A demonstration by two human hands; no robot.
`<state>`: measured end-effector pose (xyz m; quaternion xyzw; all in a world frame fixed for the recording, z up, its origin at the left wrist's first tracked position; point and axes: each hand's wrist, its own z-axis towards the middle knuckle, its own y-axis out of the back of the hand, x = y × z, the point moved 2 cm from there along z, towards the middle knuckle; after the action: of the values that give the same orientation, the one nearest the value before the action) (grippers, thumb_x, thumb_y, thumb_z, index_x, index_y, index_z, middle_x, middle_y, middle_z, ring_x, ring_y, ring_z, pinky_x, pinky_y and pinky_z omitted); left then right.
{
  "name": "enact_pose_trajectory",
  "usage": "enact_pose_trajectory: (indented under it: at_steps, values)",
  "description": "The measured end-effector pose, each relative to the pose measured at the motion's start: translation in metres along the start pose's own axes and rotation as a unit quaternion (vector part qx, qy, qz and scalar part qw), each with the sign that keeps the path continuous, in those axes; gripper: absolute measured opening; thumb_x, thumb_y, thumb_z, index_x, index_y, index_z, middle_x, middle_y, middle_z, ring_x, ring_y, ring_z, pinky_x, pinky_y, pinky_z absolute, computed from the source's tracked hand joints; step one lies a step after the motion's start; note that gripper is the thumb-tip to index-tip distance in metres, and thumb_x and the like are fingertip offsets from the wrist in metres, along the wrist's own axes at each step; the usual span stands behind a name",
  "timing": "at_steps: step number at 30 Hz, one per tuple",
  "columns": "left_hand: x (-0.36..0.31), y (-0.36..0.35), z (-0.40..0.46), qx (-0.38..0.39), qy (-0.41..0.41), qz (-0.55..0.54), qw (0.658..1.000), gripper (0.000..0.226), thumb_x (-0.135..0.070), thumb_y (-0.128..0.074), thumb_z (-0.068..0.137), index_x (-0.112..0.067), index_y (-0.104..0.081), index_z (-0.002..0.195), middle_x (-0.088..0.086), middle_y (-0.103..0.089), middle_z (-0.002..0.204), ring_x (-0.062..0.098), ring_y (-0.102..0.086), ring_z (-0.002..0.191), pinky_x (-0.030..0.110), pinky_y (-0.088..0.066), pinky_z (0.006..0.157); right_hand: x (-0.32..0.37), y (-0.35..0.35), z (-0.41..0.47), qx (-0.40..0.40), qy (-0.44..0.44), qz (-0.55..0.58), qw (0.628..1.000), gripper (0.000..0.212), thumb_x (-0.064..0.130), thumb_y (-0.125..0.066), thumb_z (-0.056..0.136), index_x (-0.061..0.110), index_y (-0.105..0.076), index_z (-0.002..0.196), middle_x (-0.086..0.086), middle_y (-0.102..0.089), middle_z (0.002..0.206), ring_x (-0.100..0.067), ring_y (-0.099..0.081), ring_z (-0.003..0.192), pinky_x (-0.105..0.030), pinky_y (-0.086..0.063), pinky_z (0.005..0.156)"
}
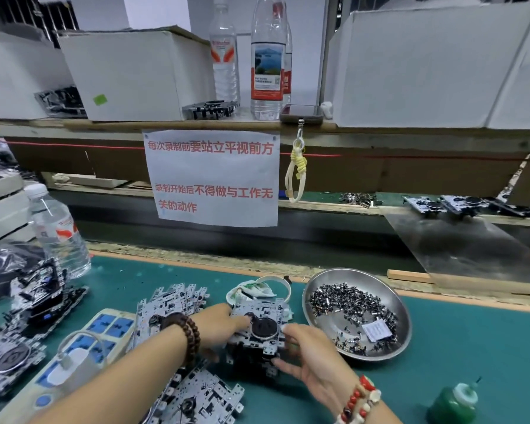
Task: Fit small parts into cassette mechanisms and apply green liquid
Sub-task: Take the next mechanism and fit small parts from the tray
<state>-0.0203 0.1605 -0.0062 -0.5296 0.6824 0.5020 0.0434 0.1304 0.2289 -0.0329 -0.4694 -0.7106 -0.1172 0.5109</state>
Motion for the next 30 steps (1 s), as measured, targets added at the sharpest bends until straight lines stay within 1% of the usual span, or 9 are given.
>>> enact_pose_trajectory:
  at_steps: [4,8,11,12,16,21,23,26,30]
  values:
    - [0.002,0.001,0.0,-0.018,-0.01,0.0,1.0,0.045,-0.039,-0.045,0.095,-0.017,-0.037,0.134,-0.005,-0.052,0.081,0.006,-0.049,0.056,0.019,-0.05,0.052,-0.009,0.003,0.0,-0.034,-0.001,-0.03,0.999,0.025,0.032,-0.062,0.086,0.009,-0.056,0.095,-0.006,-0.059,0.103,-0.02,-0.056,0.097,-0.028,-0.054,0.056]
    - [-0.003,-0.004,-0.001,-0.018,-0.03,0.006,0.999,0.044,-0.039,-0.043,0.096,-0.021,-0.038,0.135,-0.002,-0.057,0.116,0.007,-0.057,0.064,0.032,-0.053,0.07,-0.014,-0.005,0.001,-0.038,0.004,-0.047,0.998,0.011,0.012,-0.062,0.087,0.009,-0.054,0.08,-0.007,-0.066,0.083,-0.015,-0.063,0.075,-0.024,-0.053,0.052]
    - [-0.002,-0.008,-0.006,-0.031,-0.039,0.006,0.999,0.054,-0.038,-0.043,0.096,-0.019,-0.025,0.142,-0.002,-0.058,0.086,0.005,-0.044,0.042,0.018,-0.038,0.041,-0.014,-0.008,0.003,-0.05,0.014,-0.047,0.998,0.013,0.006,-0.058,0.088,0.008,-0.057,0.076,-0.008,-0.065,0.082,-0.016,-0.062,0.075,-0.025,-0.055,0.057]
    - [0.0,-0.008,-0.005,-0.035,-0.042,-0.005,0.999,0.053,-0.035,-0.043,0.096,-0.018,-0.024,0.142,0.0,-0.058,0.084,0.005,-0.037,0.04,0.016,-0.031,0.039,-0.013,-0.008,0.003,-0.048,0.013,-0.037,0.998,0.012,0.005,-0.058,0.088,0.008,-0.057,0.076,-0.007,-0.065,0.078,-0.016,-0.061,0.073,-0.025,-0.055,0.056]
    - [0.0,0.007,-0.006,-0.054,-0.043,-0.074,0.995,0.042,-0.026,-0.046,0.096,-0.018,-0.035,0.136,0.009,-0.062,0.101,0.009,-0.035,0.045,0.019,-0.031,0.044,-0.008,-0.01,0.002,-0.02,-0.018,0.064,0.998,0.013,0.004,-0.058,0.089,0.004,-0.058,0.076,-0.006,-0.066,0.066,-0.019,-0.061,0.069,-0.027,-0.054,0.053]
    - [-0.01,0.023,-0.011,-0.093,-0.085,-0.072,0.989,0.036,-0.013,-0.044,0.096,-0.019,-0.041,0.131,0.001,-0.055,0.089,0.007,-0.039,0.045,0.015,-0.034,0.04,-0.008,-0.016,-0.005,0.002,-0.045,0.183,0.982,0.006,0.0,-0.059,0.087,-0.006,-0.059,0.086,-0.018,-0.064,0.072,-0.025,-0.062,0.061,-0.025,-0.053,0.039]
    - [-0.012,0.025,-0.014,-0.103,-0.098,-0.068,0.988,0.037,-0.005,-0.042,0.095,-0.019,-0.043,0.129,-0.003,-0.054,0.088,0.006,-0.039,0.044,0.014,-0.035,0.04,-0.007,-0.016,-0.008,0.01,-0.032,0.196,0.98,0.006,0.0,-0.06,0.086,-0.006,-0.06,0.083,-0.016,-0.065,0.062,-0.021,-0.063,0.049,-0.023,-0.051,0.038]
    - [-0.013,0.028,-0.017,-0.119,-0.09,-0.105,0.983,0.038,-0.006,-0.044,0.094,-0.016,-0.043,0.13,-0.001,-0.054,0.082,0.011,-0.046,0.054,0.023,-0.044,0.056,-0.004,-0.011,-0.01,0.016,-0.014,0.2,0.98,0.008,-0.001,-0.058,0.086,-0.006,-0.06,0.08,-0.012,-0.063,0.053,-0.017,-0.061,0.042,-0.021,-0.05,0.037]
    - [-0.012,0.024,-0.022,-0.139,-0.107,0.036,0.984,0.042,-0.028,-0.041,0.097,-0.021,-0.03,0.138,-0.005,-0.054,0.073,0.009,-0.047,0.056,0.02,-0.04,0.055,-0.01,-0.004,-0.006,0.005,0.015,0.103,0.995,0.013,0.004,-0.058,0.088,-0.007,-0.057,0.095,-0.01,-0.067,0.066,-0.016,-0.061,0.057,-0.022,-0.052,0.045]
